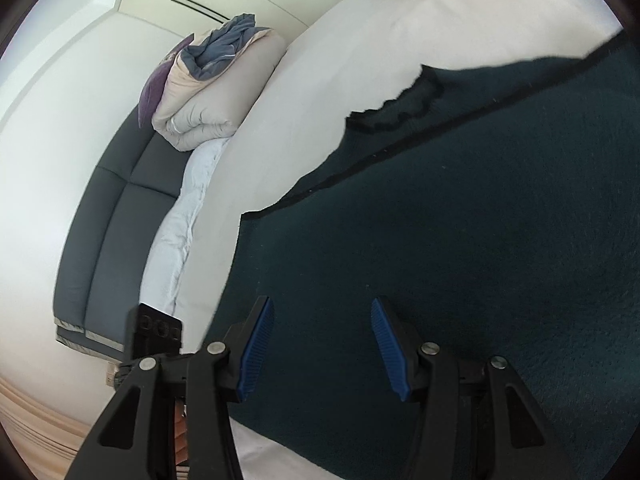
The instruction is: Fold small clothes
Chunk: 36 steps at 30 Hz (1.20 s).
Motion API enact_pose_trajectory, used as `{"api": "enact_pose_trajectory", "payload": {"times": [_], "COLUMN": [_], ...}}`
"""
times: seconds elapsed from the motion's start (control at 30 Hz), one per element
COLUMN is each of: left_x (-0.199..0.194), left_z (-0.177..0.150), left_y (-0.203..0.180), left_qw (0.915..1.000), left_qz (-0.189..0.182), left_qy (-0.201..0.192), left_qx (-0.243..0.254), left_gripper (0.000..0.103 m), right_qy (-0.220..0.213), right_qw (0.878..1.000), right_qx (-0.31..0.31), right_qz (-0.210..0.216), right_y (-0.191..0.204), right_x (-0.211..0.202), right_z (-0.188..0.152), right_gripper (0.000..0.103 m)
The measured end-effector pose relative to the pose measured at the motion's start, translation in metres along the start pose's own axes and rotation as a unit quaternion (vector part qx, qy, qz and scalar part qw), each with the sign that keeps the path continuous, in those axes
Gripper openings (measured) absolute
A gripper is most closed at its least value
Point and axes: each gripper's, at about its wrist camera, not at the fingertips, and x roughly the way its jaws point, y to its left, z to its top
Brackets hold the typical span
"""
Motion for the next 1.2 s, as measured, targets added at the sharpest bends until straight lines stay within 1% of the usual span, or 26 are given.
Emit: {"api": "enact_pose_trajectory", "payload": {"times": [0.07, 0.17, 0.2, 0.27, 0.33, 0.4, 0.47, 0.53, 0.57, 0.6, 0.73, 0.77, 0.8, 0.83, 0.87, 0.9, 0.93, 0.97, 1.0, 1.03, 1.1, 1.2], "left_x": [0.002, 0.018, 0.031, 0.052, 0.082, 0.114, 0.142, 0.163, 0.167, 0.171, 0.167, 0.165, 0.165, 0.165, 0.164, 0.164, 0.163, 0.164, 0.163, 0.166, 0.166, 0.164], "left_z": [-0.001, -0.003, -0.005, -0.011, -0.017, -0.022, -0.031, -0.043, -0.046, -0.051, -0.064, -0.067, -0.073, -0.078, -0.083, -0.087, -0.091, -0.095, -0.1, -0.105, -0.105, -0.109], "left_y": [-0.027, -0.077, -0.097, -0.121, -0.138, -0.144, -0.144, -0.144, -0.145, -0.149, -0.156, -0.158, -0.162, -0.165, -0.167, -0.17, -0.173, -0.176, -0.177, -0.183, -0.186, -0.187], "left_qw": [0.9994, 0.996, 0.9941, 0.9905, 0.9868, 0.9855, 0.9825, 0.9786, 0.9769, 0.9732, 0.9626, 0.9588, 0.9549, 0.9521, 0.9483, 0.9455, 0.9423, 0.94, 0.9368, 0.9358, 0.9356, 0.9342], "left_qz": [0.019, 0.04, 0.046, 0.062, 0.078, 0.085, 0.103, 0.121, 0.127, 0.14, 0.176, 0.186, 0.197, 0.206, 0.216, 0.224, 0.232, 0.236, 0.24, 0.24, 0.238, 0.235], "left_qy": [-0.002, 0.005, 0.011, 0.02, 0.033, 0.05, 0.063, 0.072, 0.071, 0.066, 0.053, 0.05, 0.046, 0.042, 0.038, 0.035, 0.03, 0.027, 0.026, 0.026, 0.026, 0.032], "left_qx": [0.028, 0.08, 0.098, 0.122, 0.139, 0.138, 0.142, 0.15, 0.156, 0.17, 0.199, 0.209, 0.217, 0.222, 0.229, 0.234, 0.24, 0.244, 0.253, 0.257, 0.259, 0.266], "left_gripper": [0.011, 0.011, 0.011, 0.011, 0.011, 0.011, 0.011, 0.011, 0.011, 0.011, 0.012, 0.012, 0.012, 0.012, 0.012, 0.012, 0.012, 0.015, 0.017, 0.018, 0.018, 0.018], "right_qy": [-0.004, -0.016, -0.019, -0.027, -0.022, -0.011, -0.005, -0.003, -0.002, 0.0, -0.006, -0.006, -0.006, -0.001, 0.006, 0.011, 0.016, 0.018, 0.02, 0.02, 0.017, 0.009], "right_qw": [1.0, 0.997, 0.995, 0.989, 0.98, 0.979, 0.981, 0.983, 0.985, 0.986, 0.995, 0.996, 0.997, 0.998, 0.999, 0.999, 1.0, 1.0, 1.0, 1.0, 1.0, 0.999], "right_qx": [0.012, 0.044, 0.055, 0.09, 0.122, 0.128, 0.127, 0.116, 0.11, 0.105, 0.068, 0.061, 0.055, 0.045, 0.034, 0.023, 0.013, 0.004, -0.001, -0.002, 0.006, 0.001], "right_qz": [0.018, 0.062, 0.076, 0.114, 0.154, 0.161, 0.146, 0.142, 0.134, 0.128, 0.071, 0.058, 0.05, 0.042, 0.033, 0.022, 0.008, -0.003, -0.011, -0.016, -0.017, -0.032], "right_y": [-0.009, -0.029, -0.034, -0.052, -0.067, -0.076, -0.082, -0.081, -0.079, -0.077, -0.063, -0.059, -0.056, -0.051, -0.046, -0.042, -0.038, -0.034, -0.034, -0.036, -0.04, -0.045], "right_x": [-0.008, -0.026, -0.031, -0.042, -0.046, -0.046, -0.046, -0.047, -0.047, -0.046, -0.045, -0.044, -0.042, -0.04, -0.038, -0.036, -0.033, -0.032, -0.033, -0.033, -0.034, -0.033], "right_z": [0.002, 0.011, 0.015, 0.025, 0.037, 0.049, 0.059, 0.067, 0.069, 0.071, 0.078, 0.08, 0.082, 0.085, 0.086, 0.088, 0.09, 0.092, 0.092, 0.092, 0.096, 0.097], "right_gripper": [0.055, 0.056, 0.058, 0.061, 0.067, 0.069, 0.068, 0.068, 0.068, 0.068, 0.068, 0.068, 0.064, 0.057, 0.053, 0.047, 0.045, 0.041, 0.03, 0.019, 0.017, 0.015]}}
